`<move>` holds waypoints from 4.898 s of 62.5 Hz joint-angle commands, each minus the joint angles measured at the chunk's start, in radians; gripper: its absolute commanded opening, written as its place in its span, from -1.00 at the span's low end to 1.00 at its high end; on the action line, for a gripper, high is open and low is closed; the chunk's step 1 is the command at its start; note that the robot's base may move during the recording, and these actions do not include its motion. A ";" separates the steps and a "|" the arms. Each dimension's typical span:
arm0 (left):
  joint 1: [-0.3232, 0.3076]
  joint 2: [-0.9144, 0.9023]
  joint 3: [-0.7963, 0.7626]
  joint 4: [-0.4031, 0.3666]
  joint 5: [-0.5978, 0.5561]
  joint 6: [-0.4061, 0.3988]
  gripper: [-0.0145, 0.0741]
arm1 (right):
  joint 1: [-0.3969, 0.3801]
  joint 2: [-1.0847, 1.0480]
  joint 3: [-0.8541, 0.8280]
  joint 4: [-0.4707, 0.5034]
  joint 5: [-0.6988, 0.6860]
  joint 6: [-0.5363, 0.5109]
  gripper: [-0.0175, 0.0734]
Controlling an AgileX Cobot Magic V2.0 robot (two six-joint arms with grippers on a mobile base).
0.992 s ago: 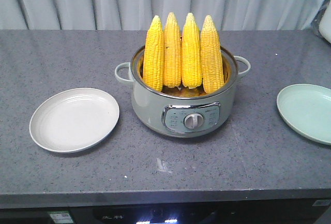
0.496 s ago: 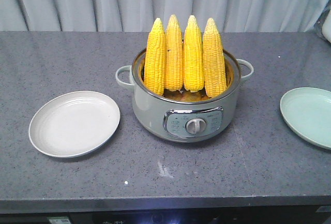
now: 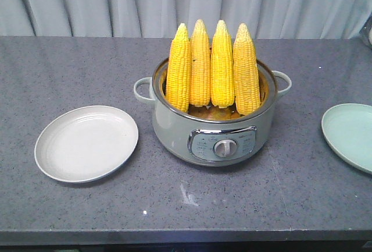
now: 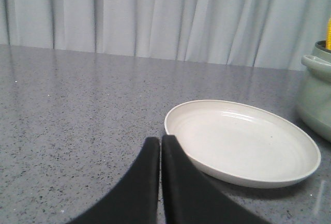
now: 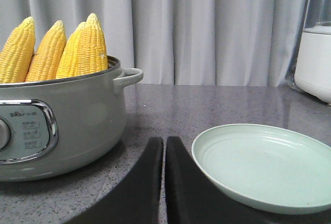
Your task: Distribute corn equally
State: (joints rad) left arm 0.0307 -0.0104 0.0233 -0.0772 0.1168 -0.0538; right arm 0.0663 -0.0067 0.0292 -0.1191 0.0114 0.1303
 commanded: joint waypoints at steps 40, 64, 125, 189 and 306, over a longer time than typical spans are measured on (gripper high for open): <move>0.002 -0.016 0.013 -0.008 -0.068 0.001 -0.69 | -0.006 0.011 0.010 -0.003 -0.079 0.000 -0.63; 0.002 -0.016 0.013 -0.008 -0.068 0.001 -0.69 | -0.006 0.011 0.010 -0.003 -0.079 0.000 -0.63; 0.002 -0.016 0.013 -0.008 -0.068 0.001 -0.69 | -0.006 0.011 0.010 -0.003 -0.079 0.000 -0.63; 0.002 -0.016 0.013 -0.012 -0.069 -0.062 -0.69 | -0.006 0.011 0.010 0.014 -0.088 0.009 -0.63; -0.352 0.575 -0.614 0.233 -0.042 -0.601 0.37 | -0.003 0.634 -0.767 0.466 0.282 -0.468 0.60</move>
State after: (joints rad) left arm -0.3023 0.5062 -0.5260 0.1531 0.1358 -0.6591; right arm 0.0663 0.5959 -0.7014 0.3368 0.3738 -0.3241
